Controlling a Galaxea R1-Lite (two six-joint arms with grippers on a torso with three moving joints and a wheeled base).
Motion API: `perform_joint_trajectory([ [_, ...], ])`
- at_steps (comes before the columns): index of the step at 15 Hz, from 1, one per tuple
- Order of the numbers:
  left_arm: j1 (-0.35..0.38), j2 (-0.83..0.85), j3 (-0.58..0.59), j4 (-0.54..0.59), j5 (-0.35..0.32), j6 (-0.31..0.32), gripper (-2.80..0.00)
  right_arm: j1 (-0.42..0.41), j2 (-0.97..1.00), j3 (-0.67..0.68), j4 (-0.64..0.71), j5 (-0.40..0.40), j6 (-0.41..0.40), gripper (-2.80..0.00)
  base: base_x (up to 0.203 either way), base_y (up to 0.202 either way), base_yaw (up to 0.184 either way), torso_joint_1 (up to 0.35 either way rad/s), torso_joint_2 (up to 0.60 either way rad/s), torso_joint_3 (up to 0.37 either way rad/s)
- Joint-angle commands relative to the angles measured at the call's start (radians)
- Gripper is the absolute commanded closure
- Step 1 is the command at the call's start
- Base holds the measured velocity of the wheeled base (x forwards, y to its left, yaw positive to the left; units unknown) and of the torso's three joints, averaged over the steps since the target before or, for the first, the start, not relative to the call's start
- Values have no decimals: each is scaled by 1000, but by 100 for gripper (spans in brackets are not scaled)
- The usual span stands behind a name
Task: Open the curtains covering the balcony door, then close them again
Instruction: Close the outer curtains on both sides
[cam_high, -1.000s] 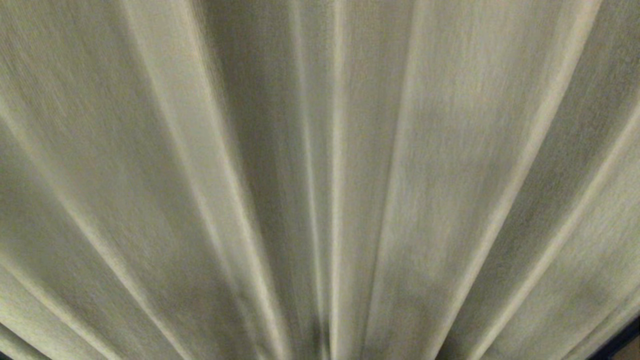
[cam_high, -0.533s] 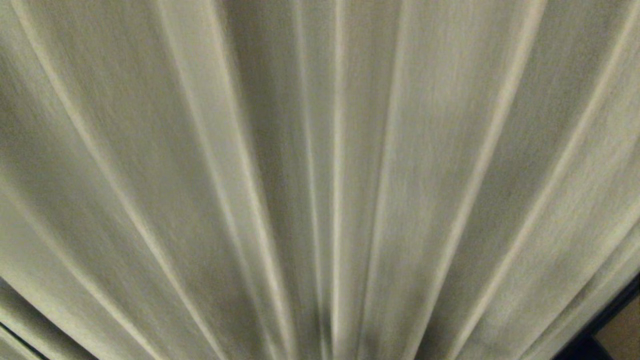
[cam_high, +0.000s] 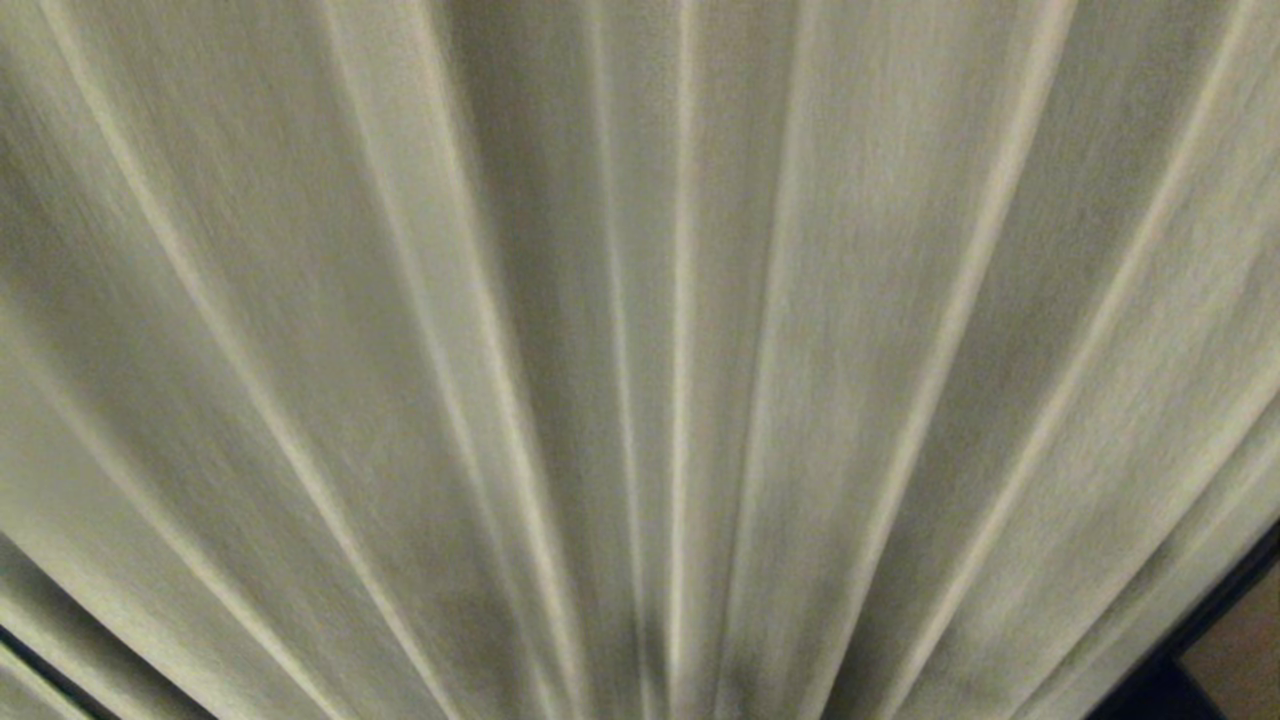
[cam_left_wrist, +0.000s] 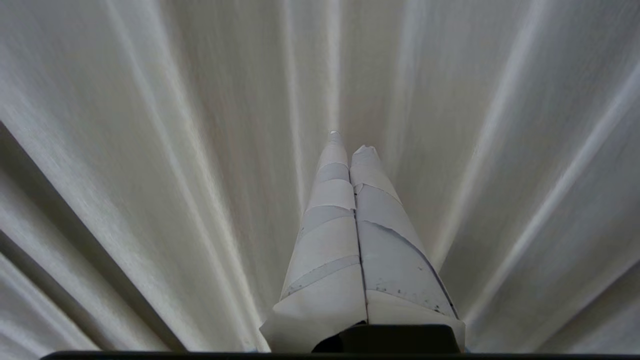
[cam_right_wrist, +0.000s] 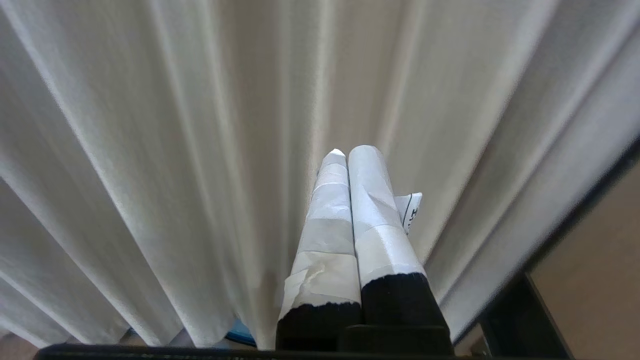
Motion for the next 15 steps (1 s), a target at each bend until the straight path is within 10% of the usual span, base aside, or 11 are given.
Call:
perform_joint_trajectory([
  [1, 0, 0, 0, -1, 1, 0, 0, 0, 0, 0, 0, 1, 7, 0, 0, 0, 0, 0, 0, 0],
  [15, 0, 0, 0, -2, 1, -2, 0, 0, 0, 0, -3, 0, 23, 0, 0, 158, -1, 1, 1, 2],
])
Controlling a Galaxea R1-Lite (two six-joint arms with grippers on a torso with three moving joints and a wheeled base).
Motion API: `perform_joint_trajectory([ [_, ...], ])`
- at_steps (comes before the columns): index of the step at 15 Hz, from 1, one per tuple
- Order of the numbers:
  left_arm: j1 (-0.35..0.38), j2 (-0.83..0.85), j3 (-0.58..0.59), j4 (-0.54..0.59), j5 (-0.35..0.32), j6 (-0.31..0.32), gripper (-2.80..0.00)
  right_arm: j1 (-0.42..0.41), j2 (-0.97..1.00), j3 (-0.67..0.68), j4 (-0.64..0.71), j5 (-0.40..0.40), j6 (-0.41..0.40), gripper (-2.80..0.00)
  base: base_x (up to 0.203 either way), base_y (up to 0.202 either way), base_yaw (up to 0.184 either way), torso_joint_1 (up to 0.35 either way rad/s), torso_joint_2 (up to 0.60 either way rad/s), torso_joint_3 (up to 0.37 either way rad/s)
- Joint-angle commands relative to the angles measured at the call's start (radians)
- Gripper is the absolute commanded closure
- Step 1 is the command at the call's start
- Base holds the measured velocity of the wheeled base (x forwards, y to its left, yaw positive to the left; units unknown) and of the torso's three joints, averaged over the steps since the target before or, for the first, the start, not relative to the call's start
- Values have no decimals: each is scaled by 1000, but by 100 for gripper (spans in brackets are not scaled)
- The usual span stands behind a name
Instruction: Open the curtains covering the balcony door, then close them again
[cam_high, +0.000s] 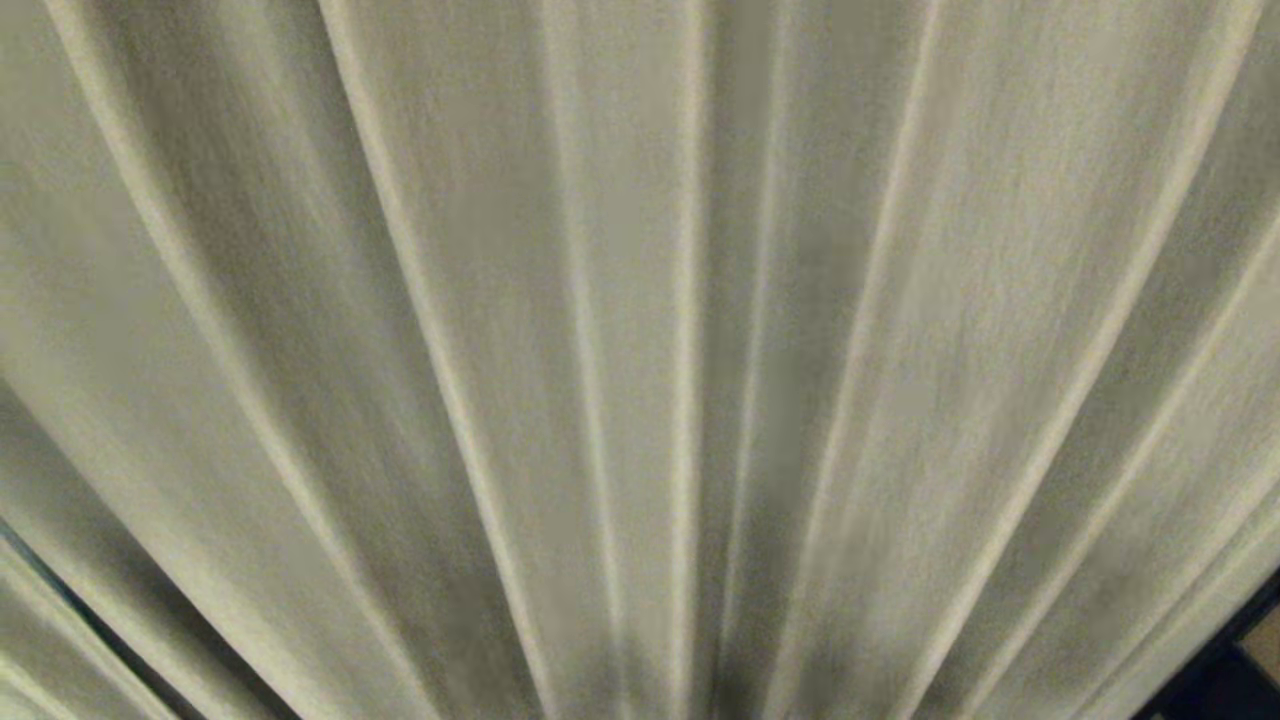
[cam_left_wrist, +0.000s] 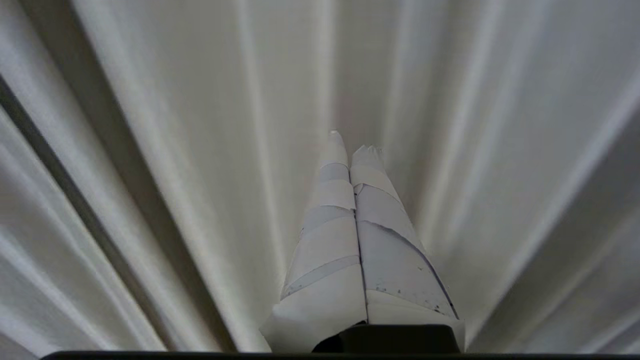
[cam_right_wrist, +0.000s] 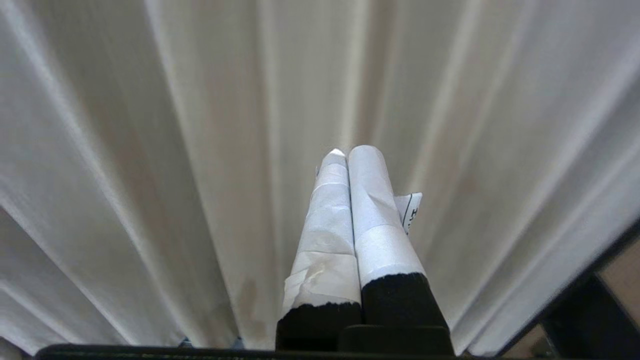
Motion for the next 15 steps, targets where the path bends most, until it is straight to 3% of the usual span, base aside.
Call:
perform_joint_trajectory([
  [1, 1, 0, 0, -1, 1, 0, 0, 0, 1, 0, 0, 0, 0, 0, 0, 200, -2, 9, 2, -2],
  [15, 1, 0, 0, -1, 2, -1, 0, 0, 1, 0, 2, 0, -4, 0, 0, 190, 0, 3, 2, 2],
])
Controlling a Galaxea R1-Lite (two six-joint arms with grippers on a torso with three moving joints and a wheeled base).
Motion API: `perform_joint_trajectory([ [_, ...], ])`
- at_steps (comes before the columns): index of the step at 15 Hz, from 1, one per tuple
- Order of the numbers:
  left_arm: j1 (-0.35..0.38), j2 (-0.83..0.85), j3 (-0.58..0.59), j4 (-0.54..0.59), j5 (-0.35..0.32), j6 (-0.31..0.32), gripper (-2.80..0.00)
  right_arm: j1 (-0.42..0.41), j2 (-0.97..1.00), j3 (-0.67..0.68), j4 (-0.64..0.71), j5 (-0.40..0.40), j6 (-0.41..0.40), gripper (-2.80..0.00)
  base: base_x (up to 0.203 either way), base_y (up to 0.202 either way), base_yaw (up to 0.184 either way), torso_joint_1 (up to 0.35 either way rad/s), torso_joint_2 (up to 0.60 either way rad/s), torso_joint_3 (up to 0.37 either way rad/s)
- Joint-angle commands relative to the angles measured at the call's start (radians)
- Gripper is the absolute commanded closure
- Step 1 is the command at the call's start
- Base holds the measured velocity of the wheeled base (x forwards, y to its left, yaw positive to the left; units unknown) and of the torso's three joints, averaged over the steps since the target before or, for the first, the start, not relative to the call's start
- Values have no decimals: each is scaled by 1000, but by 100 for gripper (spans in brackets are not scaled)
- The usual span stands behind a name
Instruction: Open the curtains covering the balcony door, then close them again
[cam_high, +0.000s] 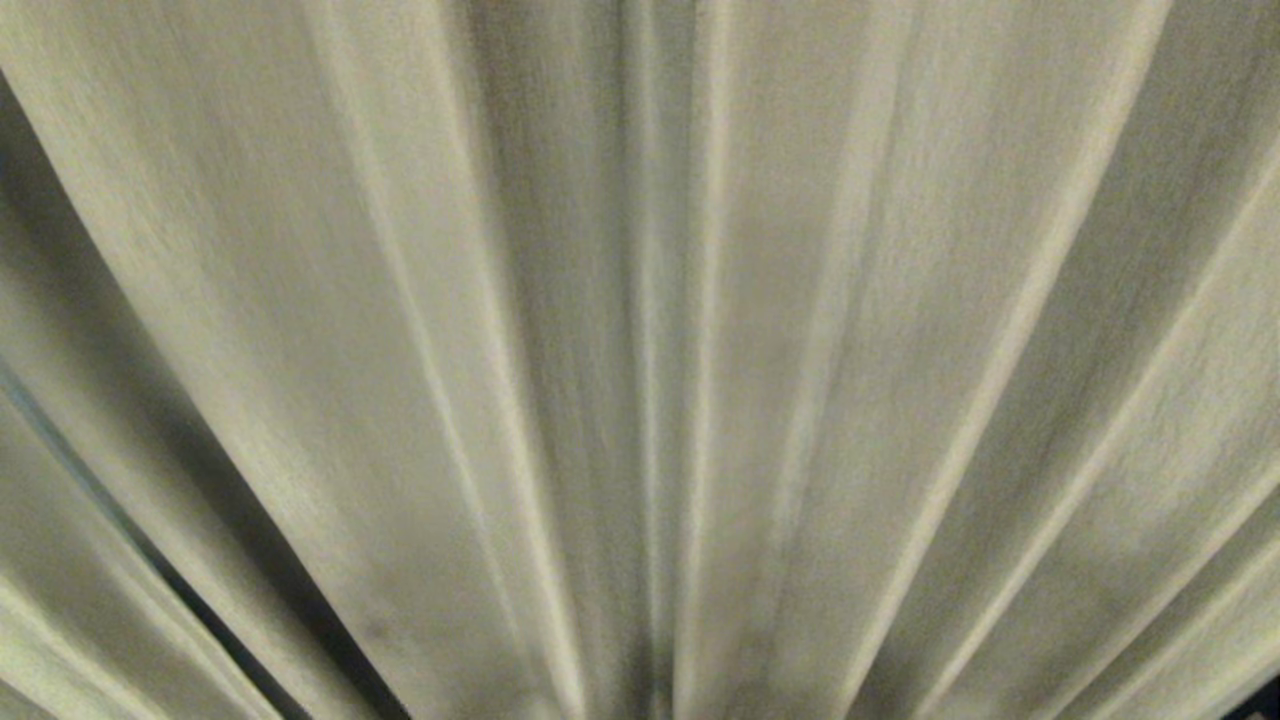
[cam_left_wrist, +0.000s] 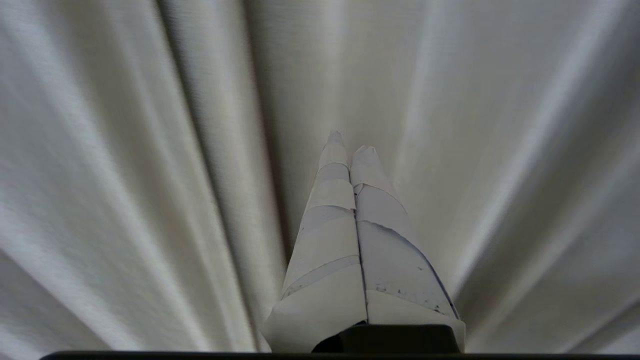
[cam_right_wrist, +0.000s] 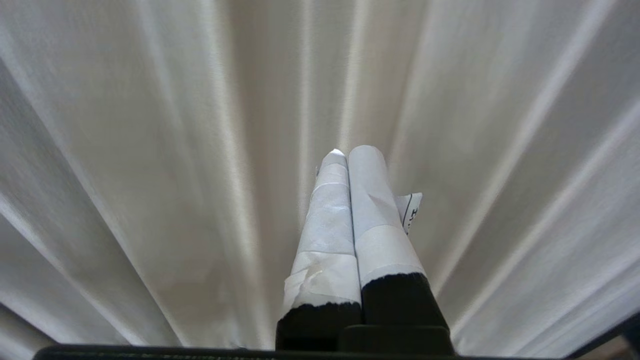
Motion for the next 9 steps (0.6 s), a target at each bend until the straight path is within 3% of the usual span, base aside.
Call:
perform_joint_trajectory([
  [1, 0, 0, 0, -1, -1, -6, 0, 0, 1, 0, 0, 1, -1, 0, 0, 205, 5, 2, 2, 2],
  [9, 0, 0, 0, -1, -1, -10, 0, 0, 1, 0, 0, 1, 1, 0, 0, 191, 0, 3, 1, 1],
])
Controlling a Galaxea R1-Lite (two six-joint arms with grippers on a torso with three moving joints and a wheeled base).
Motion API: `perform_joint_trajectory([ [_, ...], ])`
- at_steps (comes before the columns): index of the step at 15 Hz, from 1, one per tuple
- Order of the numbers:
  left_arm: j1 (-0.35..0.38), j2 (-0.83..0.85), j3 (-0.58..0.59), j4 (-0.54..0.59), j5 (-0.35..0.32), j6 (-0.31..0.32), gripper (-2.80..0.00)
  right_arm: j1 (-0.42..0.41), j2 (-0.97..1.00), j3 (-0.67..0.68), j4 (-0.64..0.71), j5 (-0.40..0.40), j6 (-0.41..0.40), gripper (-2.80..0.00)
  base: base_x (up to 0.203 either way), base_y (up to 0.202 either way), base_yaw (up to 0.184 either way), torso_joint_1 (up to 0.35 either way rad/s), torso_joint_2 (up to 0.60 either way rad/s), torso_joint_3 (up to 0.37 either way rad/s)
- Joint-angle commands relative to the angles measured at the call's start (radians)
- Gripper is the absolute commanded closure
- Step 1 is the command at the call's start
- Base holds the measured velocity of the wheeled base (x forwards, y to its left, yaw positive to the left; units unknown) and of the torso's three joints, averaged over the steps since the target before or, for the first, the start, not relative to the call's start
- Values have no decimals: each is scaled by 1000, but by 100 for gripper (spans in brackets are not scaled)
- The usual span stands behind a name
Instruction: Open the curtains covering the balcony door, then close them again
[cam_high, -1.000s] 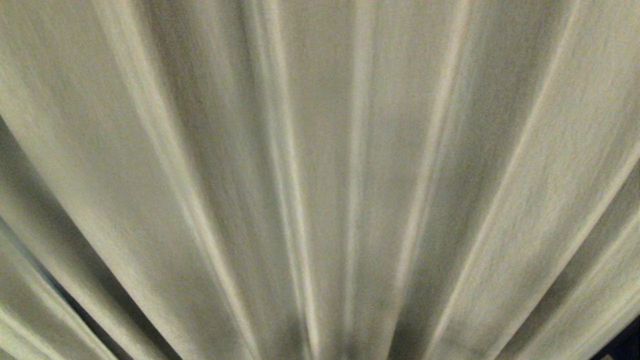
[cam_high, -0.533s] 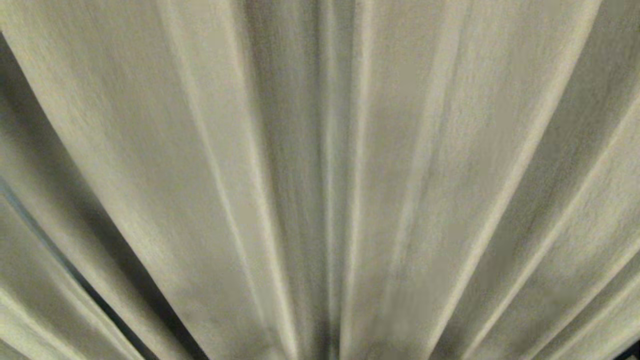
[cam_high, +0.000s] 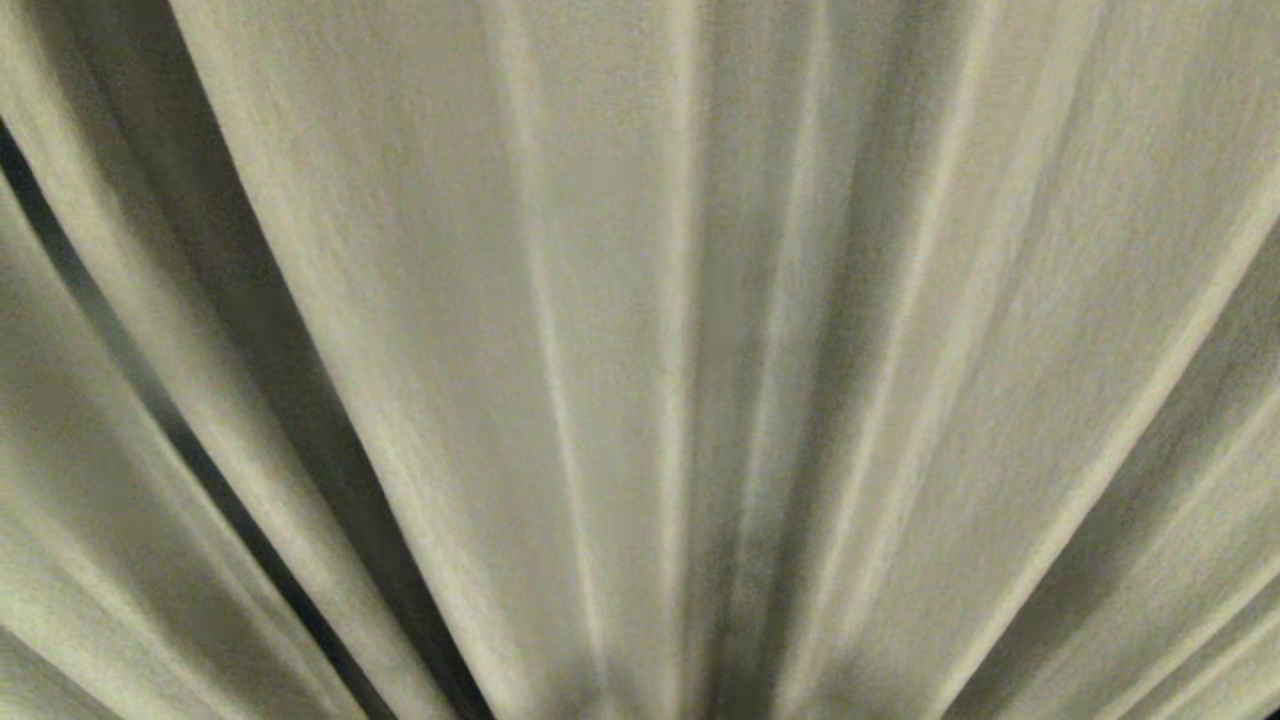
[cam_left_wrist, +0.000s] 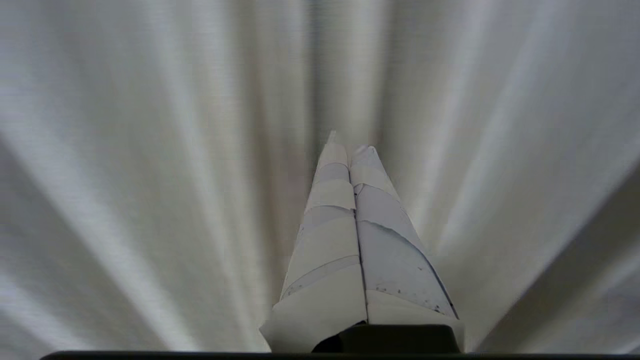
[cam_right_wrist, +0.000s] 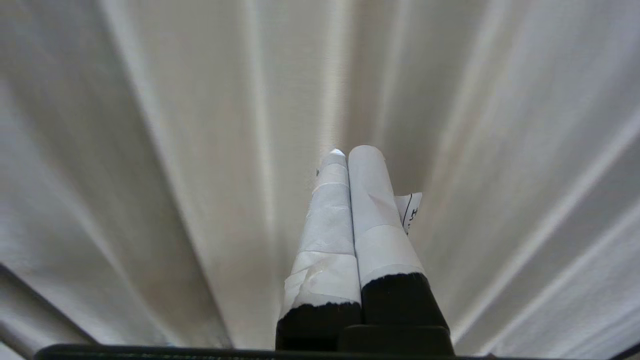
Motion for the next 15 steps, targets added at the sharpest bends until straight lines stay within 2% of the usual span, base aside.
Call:
perform_joint_trajectory([
  [1, 0, 0, 0, 0, 1, -2, 0, 0, 1, 0, 0, 0, -1, 0, 0, 188, 1, 3, -1, 7],
  [15, 0, 0, 0, 0, 4, 0, 0, 0, 1, 0, 0, 0, -4, 0, 0, 189, 2, 1, 3, 2],
])
